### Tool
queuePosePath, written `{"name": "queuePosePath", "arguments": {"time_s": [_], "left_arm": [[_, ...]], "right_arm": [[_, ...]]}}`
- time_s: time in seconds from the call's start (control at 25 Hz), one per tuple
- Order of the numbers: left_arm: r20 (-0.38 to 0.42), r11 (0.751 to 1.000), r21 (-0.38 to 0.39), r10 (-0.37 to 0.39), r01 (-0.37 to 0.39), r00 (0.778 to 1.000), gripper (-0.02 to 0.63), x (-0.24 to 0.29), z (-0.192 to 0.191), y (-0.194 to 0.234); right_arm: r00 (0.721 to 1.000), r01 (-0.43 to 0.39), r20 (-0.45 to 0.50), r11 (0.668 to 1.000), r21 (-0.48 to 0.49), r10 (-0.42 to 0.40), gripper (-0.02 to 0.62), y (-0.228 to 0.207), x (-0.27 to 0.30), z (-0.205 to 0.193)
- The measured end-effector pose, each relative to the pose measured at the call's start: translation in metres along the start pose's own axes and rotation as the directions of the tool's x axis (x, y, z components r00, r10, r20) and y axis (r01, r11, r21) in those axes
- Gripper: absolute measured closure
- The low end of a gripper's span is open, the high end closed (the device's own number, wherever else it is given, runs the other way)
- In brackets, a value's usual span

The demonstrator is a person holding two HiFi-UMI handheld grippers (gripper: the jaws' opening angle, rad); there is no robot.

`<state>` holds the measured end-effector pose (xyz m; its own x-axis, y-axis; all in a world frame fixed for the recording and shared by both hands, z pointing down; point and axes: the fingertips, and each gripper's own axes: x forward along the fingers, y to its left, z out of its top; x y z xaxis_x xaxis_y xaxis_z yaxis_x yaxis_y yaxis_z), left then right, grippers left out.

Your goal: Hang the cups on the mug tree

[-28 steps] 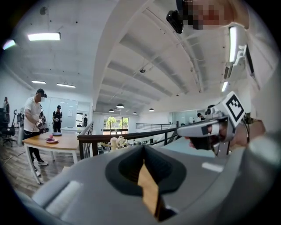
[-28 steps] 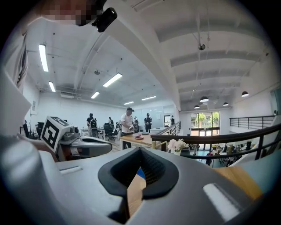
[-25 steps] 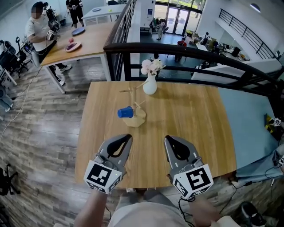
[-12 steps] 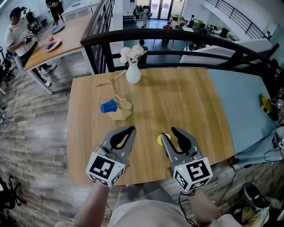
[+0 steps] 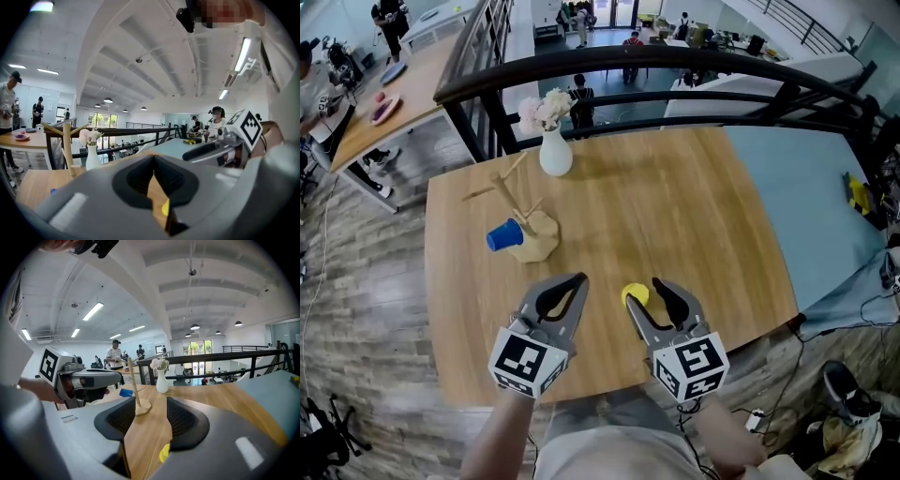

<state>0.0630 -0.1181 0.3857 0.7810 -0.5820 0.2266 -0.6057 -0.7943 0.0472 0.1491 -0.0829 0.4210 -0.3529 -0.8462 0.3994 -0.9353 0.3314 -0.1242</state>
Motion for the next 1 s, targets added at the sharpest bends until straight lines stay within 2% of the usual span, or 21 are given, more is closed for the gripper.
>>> {"name": "queuePosePath", "arguments": {"time_s": [0.4, 0.64, 1.0], "left_arm": [[-0.071, 0.999, -0.027, -0.034, 0.032, 0.997, 0.604, 0.029, -0.051, -0.006], [-0.131, 0.998, -0.032, -0.064, 0.060, 0.989, 0.604, 0.045, -0.090, 0.001], [-0.166, 0.994, -0.057, -0.099, 0.091, 0.981, 0.603, 0.063, -0.135, -0.001]], "right_arm": [[0.991, 0.048, -0.130, 0.997, 0.056, -0.041, 0.360, -0.021, 0.033, -0.069], [0.972, 0.107, -0.218, 0.991, 0.079, -0.088, 0.351, -0.037, 0.061, -0.110], [0.953, 0.154, -0.280, 0.981, 0.121, -0.115, 0.328, -0.053, 0.078, -0.156]]}}
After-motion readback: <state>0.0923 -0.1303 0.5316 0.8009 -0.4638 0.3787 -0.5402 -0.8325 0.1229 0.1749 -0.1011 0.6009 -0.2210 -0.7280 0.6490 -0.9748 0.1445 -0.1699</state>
